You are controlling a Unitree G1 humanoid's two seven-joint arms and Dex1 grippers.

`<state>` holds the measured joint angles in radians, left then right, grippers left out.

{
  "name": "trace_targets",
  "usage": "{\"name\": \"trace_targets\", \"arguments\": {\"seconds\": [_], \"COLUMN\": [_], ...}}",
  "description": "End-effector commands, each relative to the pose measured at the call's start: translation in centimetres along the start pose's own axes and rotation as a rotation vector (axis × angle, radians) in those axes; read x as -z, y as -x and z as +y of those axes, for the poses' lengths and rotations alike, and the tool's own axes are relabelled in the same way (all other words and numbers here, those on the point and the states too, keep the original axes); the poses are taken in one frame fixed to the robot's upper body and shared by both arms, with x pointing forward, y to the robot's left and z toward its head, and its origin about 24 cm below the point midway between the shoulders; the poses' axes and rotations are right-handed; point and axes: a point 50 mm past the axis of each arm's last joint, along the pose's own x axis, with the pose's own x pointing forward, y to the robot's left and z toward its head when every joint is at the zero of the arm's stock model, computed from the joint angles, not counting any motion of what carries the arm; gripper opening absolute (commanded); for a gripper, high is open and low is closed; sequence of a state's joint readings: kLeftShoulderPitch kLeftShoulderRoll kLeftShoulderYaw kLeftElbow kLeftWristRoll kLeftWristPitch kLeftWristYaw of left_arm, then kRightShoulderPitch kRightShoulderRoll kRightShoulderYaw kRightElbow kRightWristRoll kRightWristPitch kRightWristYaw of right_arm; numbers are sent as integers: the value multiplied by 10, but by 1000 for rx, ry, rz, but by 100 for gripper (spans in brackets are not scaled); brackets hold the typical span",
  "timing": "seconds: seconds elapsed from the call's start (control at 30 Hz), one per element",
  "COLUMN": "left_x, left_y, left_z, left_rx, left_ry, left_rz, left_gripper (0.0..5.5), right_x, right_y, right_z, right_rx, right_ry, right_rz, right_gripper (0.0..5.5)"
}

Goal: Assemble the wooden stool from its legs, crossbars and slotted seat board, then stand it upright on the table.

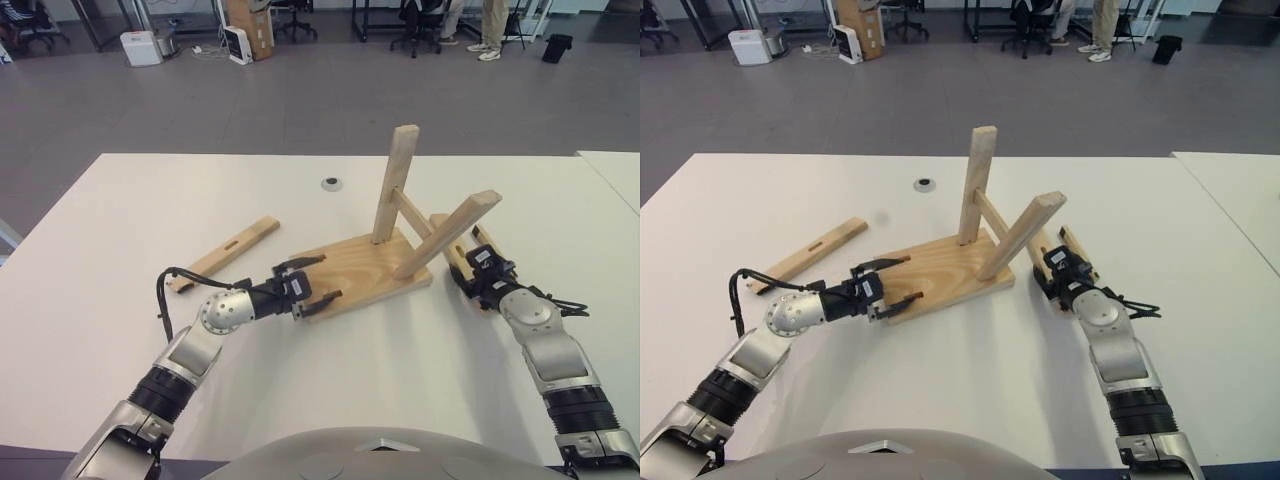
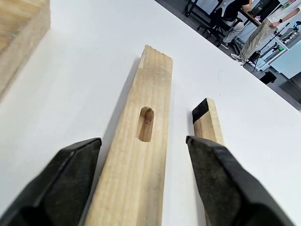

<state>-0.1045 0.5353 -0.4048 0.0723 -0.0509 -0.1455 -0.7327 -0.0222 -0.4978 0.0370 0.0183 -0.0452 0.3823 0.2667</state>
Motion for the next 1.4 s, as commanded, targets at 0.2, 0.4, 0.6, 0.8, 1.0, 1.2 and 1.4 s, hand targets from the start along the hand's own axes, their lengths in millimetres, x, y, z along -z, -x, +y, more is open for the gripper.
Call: {"name": "trace_targets", "arguments": {"seconds": [0.2, 0.4, 0.6, 0.8, 1.0, 1.2, 1.4], "left_x": [-52, 7, 54, 54, 63, 51, 33], "left_y": [-1, -9, -6, -17, 22, 19, 7], "left_z": [130, 134, 100, 71, 6, -22, -25], "left_rx": [-170, -104, 48, 170, 512, 525, 461], "left_ry": [104, -182, -245, -228, -96, 0, 54], "left_rz": [-100, 353, 522, 373, 270, 210, 142], "left_gripper": [388, 388, 388, 388, 388, 388, 388], "right_x": [-31, -47, -27, 1, -11, -10, -12], "right_y": [15, 47, 51, 35, 0, -9, -12], "right_z": [-3, 12, 49, 68, 57, 54, 53], "right_rx": [-45, -297, -571, -480, -348, -310, -289], "right_ry": [67, 71, 33, 14, -8, -26, -41], "right_rz": [-153, -182, -61, 60, 14, -5, -26], "right_gripper": [339, 339, 339, 339, 339, 339, 339]}}
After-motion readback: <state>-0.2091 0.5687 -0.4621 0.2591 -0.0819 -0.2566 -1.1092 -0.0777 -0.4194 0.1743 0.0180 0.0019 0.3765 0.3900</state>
